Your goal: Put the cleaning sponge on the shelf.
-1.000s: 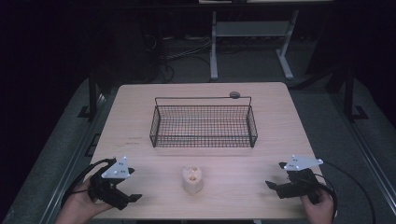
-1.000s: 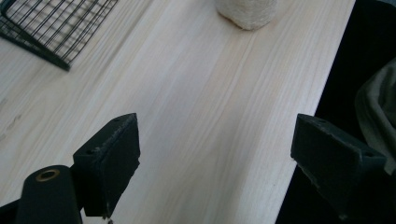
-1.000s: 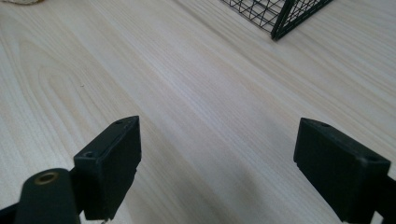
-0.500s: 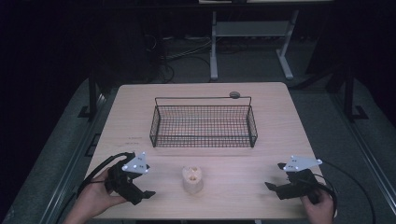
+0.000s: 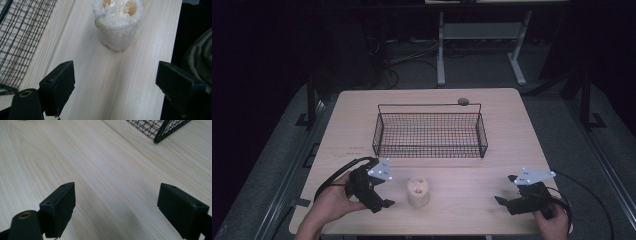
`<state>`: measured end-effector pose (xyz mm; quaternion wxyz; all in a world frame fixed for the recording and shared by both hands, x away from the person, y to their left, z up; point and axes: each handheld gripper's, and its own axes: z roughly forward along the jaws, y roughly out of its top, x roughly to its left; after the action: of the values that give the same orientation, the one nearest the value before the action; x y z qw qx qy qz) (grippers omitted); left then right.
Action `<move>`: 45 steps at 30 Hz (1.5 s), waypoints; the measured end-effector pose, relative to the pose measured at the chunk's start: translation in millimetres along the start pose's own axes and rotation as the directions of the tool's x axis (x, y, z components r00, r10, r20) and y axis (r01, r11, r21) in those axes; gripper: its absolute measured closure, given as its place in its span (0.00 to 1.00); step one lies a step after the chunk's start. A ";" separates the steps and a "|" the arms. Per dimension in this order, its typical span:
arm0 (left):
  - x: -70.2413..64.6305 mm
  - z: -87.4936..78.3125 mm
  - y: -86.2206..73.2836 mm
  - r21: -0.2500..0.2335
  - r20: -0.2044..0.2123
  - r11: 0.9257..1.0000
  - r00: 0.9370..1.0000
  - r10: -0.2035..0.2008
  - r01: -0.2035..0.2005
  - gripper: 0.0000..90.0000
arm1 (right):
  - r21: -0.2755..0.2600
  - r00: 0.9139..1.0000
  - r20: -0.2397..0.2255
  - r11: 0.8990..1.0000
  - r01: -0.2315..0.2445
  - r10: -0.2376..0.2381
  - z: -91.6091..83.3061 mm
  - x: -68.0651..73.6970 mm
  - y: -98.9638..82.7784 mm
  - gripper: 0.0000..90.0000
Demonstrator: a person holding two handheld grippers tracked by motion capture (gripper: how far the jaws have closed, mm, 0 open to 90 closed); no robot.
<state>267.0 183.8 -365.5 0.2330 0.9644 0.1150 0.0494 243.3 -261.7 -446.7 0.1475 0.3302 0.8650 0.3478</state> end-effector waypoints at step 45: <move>12.3 48.4 59.5 0.116 0.094 0.991 0.994 0.050 -0.061 0.17 | -0.047 0.999 -0.036 0.999 -0.021 0.019 -5.9 -2.5 -3.9 0.16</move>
<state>298.0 114.1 -380.6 0.1788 0.9806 0.0803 0.0051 240.5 -268.5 -445.1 0.1364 0.3291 0.8556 0.3756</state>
